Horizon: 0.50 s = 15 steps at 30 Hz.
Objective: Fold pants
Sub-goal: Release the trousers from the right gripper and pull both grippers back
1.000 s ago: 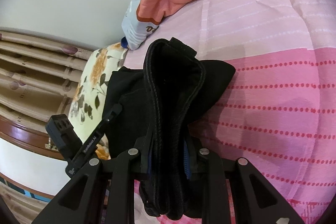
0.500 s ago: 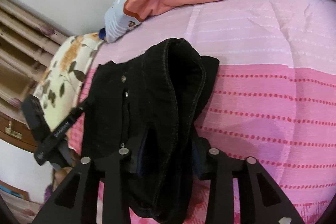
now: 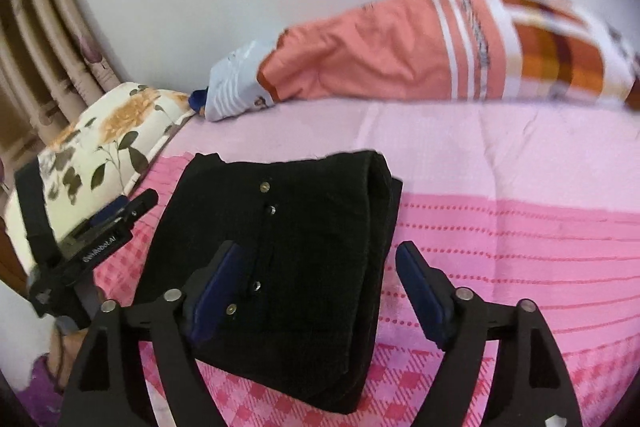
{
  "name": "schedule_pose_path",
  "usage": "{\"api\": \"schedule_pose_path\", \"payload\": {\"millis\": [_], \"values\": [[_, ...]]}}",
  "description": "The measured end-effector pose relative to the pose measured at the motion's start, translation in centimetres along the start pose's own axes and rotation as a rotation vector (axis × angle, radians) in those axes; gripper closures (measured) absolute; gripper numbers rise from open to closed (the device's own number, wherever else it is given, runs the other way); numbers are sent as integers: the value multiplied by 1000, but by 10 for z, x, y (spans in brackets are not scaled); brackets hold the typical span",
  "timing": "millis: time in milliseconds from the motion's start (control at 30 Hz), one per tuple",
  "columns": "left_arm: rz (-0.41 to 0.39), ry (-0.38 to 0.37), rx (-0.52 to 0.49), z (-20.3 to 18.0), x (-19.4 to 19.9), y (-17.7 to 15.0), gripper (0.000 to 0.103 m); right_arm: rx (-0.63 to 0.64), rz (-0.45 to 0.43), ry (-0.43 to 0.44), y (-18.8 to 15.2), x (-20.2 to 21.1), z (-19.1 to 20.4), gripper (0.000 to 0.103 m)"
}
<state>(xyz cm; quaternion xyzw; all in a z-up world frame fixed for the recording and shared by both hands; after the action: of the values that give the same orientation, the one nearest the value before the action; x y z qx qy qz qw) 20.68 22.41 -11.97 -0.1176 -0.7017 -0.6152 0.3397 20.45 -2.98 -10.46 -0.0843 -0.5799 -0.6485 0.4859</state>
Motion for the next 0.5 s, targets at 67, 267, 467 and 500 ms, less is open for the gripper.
{"api": "schedule_pose_path", "payload": {"millis": [67, 267, 467, 500], "values": [[-20, 5, 0, -4, 13, 3, 20, 38, -16, -29, -3, 6, 9, 18], [-85, 27, -6, -17, 59, 12, 10, 51, -45, -126, -13, 24, 19, 14], [-210, 84, -44, -29, 121, 19, 1, -6, -81, -147, -18, 54, 18, 13], [-224, 91, -46, -31, 132, 20, 1, -9, -88, -147, -19, 60, 19, 13]]}}
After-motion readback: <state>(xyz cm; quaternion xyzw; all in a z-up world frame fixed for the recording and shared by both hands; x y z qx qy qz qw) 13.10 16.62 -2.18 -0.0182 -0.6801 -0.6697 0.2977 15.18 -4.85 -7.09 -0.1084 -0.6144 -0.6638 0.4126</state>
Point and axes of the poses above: each gripper's, at about its wrist camera, not at the fingertips, and x roughly against the way its jaws point, z to its left, y to its top, the point moved 6 cm from there along -x, roughly the way its jaws point, and after that the axes turned 4 degrees about y, right-handed, at the moved point
